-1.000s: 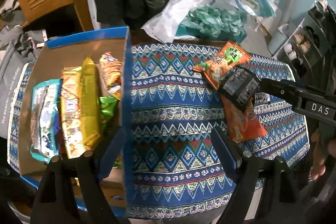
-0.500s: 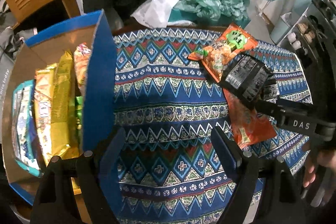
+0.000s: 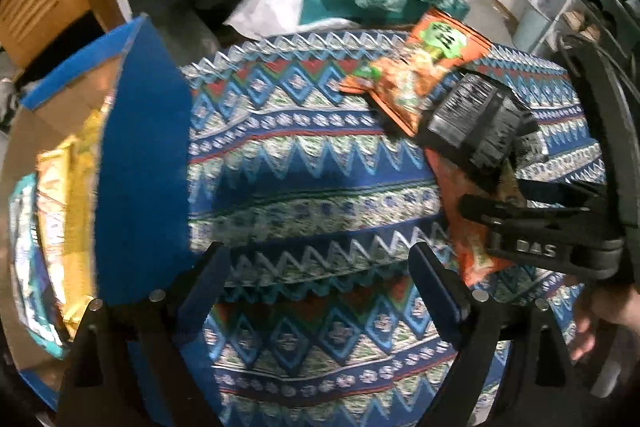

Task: Organize snacks
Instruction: 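Move both grippers from the box back to the remaining snack bags, then grasp a black snack bag with left gripper while right grasps red-orange bag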

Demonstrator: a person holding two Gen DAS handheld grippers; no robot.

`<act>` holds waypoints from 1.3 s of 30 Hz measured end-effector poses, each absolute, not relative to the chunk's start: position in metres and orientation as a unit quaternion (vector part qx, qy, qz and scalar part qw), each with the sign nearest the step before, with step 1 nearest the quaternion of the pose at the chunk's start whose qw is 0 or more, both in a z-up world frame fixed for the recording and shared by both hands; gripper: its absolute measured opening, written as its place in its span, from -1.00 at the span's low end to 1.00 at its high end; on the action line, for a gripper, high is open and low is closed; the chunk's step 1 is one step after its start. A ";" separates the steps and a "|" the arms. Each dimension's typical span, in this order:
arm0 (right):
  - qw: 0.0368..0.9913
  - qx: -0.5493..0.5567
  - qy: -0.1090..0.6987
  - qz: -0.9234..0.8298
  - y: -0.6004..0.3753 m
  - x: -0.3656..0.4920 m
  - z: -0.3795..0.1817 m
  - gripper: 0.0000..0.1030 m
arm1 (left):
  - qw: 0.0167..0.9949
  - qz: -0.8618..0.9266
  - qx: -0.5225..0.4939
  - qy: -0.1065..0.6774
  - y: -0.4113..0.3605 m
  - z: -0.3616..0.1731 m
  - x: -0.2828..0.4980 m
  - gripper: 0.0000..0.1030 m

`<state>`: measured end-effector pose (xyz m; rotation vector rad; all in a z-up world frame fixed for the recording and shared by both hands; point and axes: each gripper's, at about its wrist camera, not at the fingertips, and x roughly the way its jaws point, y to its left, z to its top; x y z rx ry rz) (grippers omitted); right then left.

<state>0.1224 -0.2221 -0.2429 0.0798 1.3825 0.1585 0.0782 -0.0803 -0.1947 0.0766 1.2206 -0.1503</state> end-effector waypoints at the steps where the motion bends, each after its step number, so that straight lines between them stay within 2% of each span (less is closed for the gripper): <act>1: 0.765 0.035 0.639 0.071 -0.221 0.123 -0.246 0.49 | 0.815 -0.072 0.039 0.573 -0.083 -0.196 0.078 0.77; 8: 0.764 0.033 0.640 0.076 -0.222 0.123 -0.257 0.49 | 0.806 -0.076 0.057 0.585 -0.090 -0.207 0.076 0.77; 9: 0.763 0.029 0.640 0.081 -0.221 0.122 -0.258 0.42 | 0.804 -0.076 0.057 0.587 -0.090 -0.207 0.076 0.77; 10: 0.762 0.027 0.641 0.084 -0.221 0.121 -0.258 0.27 | 0.803 -0.076 0.056 0.588 -0.089 -0.208 0.076 0.77; 12: 0.756 0.025 0.647 0.095 -0.223 0.115 -0.259 0.22 | 0.801 -0.076 0.055 0.591 -0.088 -0.208 0.076 0.77; 22: 0.730 -0.007 0.672 0.126 -0.238 0.045 -0.253 0.17 | 0.798 -0.089 0.050 0.594 -0.094 -0.201 0.069 0.77; 26: 0.725 -0.018 0.674 0.137 -0.244 0.014 -0.250 0.17 | 0.796 -0.105 0.055 0.594 -0.106 -0.196 0.064 0.77; 27: 0.726 -0.019 0.673 0.138 -0.247 0.005 -0.248 0.23 | 0.795 -0.110 0.056 0.593 -0.108 -0.195 0.063 0.77; 29: 0.730 -0.017 0.669 0.135 -0.257 -0.006 -0.244 0.47 | 0.794 -0.121 0.059 0.593 -0.117 -0.193 0.062 0.77; 39: 0.740 0.034 0.662 0.118 -0.316 -0.044 -0.215 0.49 | 0.774 -0.183 0.013 0.606 -0.152 -0.192 0.078 0.80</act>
